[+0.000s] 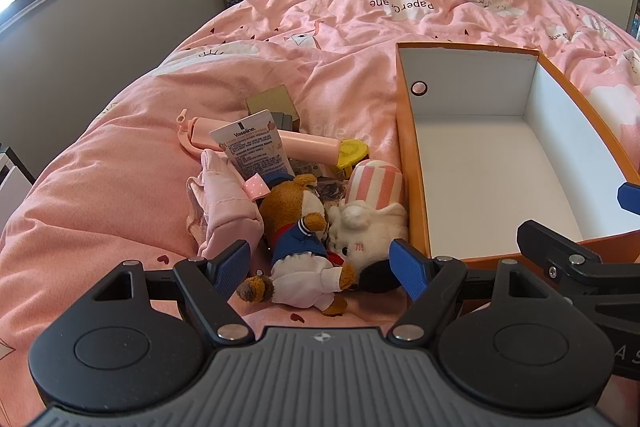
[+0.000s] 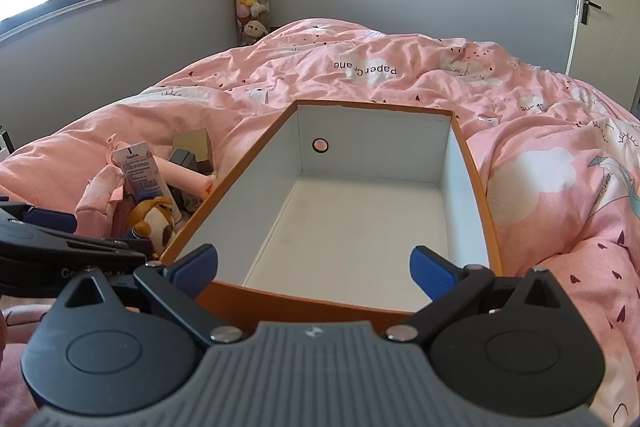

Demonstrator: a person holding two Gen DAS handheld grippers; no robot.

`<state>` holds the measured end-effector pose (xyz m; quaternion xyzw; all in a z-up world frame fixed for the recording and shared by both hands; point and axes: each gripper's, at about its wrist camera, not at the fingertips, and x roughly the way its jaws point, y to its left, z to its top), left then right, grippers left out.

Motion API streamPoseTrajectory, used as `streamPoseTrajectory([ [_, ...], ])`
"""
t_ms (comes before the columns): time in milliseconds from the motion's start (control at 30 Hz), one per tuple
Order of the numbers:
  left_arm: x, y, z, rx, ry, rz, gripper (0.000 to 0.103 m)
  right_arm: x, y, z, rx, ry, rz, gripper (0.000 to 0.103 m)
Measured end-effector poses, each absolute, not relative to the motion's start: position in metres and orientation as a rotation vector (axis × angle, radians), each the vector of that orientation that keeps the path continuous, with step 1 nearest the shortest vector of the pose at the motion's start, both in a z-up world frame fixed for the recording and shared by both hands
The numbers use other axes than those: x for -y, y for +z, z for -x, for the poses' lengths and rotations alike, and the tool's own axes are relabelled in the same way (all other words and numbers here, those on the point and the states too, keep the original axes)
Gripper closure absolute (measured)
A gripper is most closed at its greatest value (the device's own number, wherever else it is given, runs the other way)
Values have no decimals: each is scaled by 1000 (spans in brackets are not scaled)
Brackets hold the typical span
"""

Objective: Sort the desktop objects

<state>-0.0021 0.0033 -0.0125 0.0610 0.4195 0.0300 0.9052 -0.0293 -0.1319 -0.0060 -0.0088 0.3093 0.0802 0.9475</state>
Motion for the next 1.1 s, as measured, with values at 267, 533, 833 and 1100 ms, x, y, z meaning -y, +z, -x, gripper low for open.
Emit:
streamPoseTrajectory([
  [267,-4,-13,2,-868,62,-124,13,132,-6,30,-631,165,22,1],
  [533,-9,-14,2,-867,66,-106,13,130,-4,28,-621,190,29,1],
  [833,-42,0,-8,-859,50,-9,15,116,6,10,-630,318,40,4],
  [1100,-72,10,-26,-876,77,46,32,83,14,-15,-656,473,150,35],
])
